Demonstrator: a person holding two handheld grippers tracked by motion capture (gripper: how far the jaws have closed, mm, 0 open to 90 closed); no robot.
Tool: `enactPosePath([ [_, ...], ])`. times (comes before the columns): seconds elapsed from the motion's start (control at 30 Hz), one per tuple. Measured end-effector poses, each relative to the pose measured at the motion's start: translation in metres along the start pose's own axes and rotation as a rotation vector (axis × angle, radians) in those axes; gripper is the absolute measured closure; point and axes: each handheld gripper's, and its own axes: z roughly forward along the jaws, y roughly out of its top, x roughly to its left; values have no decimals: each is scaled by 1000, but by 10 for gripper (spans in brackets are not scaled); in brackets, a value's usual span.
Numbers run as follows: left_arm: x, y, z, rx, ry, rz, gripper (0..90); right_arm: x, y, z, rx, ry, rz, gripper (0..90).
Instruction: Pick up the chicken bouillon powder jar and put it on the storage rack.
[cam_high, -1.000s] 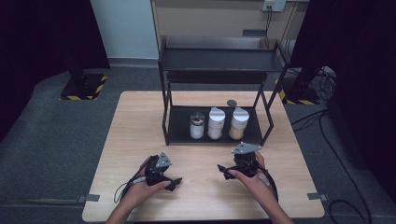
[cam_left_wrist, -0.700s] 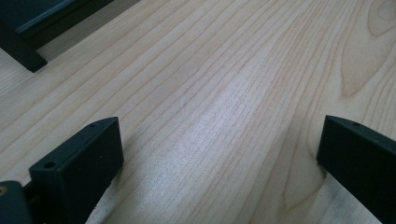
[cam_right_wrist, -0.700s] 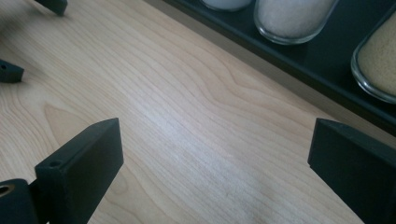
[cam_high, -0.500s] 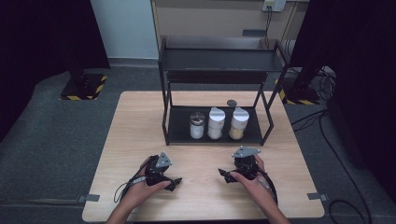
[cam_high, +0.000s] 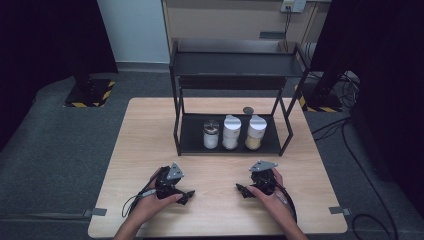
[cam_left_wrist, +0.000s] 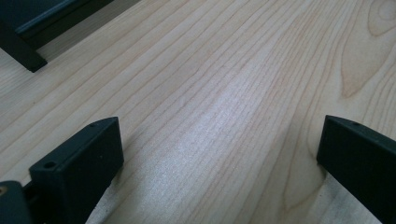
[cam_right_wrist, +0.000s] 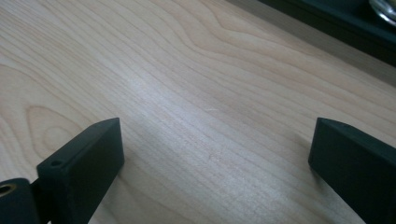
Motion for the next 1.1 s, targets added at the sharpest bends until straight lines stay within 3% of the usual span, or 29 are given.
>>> enactPosePath([
  [1.1, -1, -1, -1, -2, -1, 0, 0, 1, 2, 1, 6, -8, 6, 9],
])
